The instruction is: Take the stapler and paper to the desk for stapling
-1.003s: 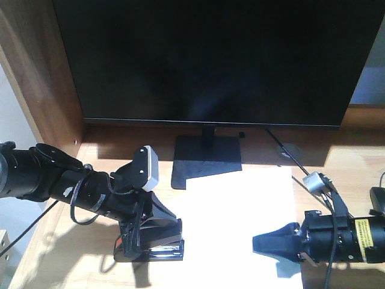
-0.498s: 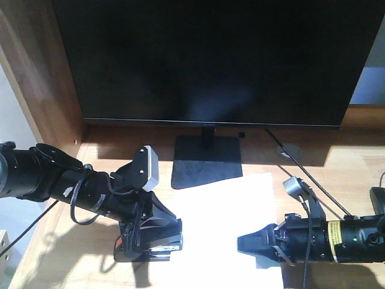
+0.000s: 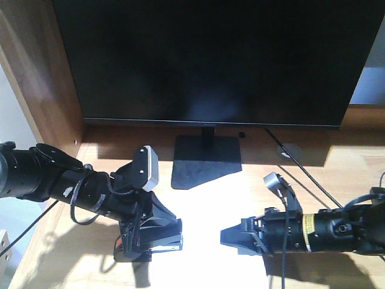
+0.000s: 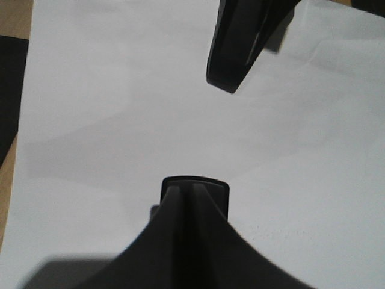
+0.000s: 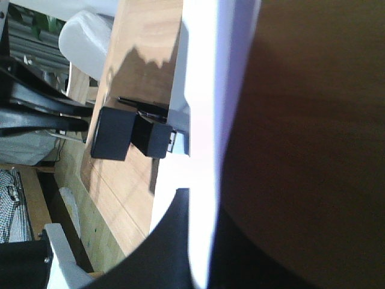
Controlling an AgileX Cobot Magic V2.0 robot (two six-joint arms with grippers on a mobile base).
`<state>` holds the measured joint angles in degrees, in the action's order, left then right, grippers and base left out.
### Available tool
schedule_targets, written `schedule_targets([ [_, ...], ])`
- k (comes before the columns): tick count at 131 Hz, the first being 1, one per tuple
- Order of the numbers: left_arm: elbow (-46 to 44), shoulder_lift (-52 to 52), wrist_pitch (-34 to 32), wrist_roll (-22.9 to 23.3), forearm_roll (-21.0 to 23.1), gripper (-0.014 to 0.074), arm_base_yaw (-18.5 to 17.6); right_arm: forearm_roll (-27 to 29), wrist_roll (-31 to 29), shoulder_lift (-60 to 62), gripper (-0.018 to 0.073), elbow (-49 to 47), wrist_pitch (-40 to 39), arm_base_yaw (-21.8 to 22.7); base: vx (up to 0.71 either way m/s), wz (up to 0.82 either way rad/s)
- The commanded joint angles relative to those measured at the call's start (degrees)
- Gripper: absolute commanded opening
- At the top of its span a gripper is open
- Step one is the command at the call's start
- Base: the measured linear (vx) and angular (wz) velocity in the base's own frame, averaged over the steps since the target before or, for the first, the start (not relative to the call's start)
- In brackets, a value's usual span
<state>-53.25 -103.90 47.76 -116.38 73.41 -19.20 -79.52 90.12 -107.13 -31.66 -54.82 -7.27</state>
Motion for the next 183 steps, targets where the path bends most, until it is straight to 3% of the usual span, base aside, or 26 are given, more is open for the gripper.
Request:
schedule_targets([
  [1,-1.34,2.33,2.11,-0.12,2.61,-0.0006,-0.26,5.29,-2.1,1.8,-0.0002,-1.0,-2.03,-1.18,0.0,0.0],
  [45,-1.34,2.33,2.11,-0.12,2.61,-0.0006,-0.26,13.33,-1.59,1.74,-0.0002,-0.5,-1.71,-1.45,0.0,0.0],
  [183,-1.34,2.33,2.11,-0.12,2.61,-0.0006,-0.26,11.13,0.17,1.74,-0.0002,-0.5,-3.14,-1.45,0.0,0.0],
])
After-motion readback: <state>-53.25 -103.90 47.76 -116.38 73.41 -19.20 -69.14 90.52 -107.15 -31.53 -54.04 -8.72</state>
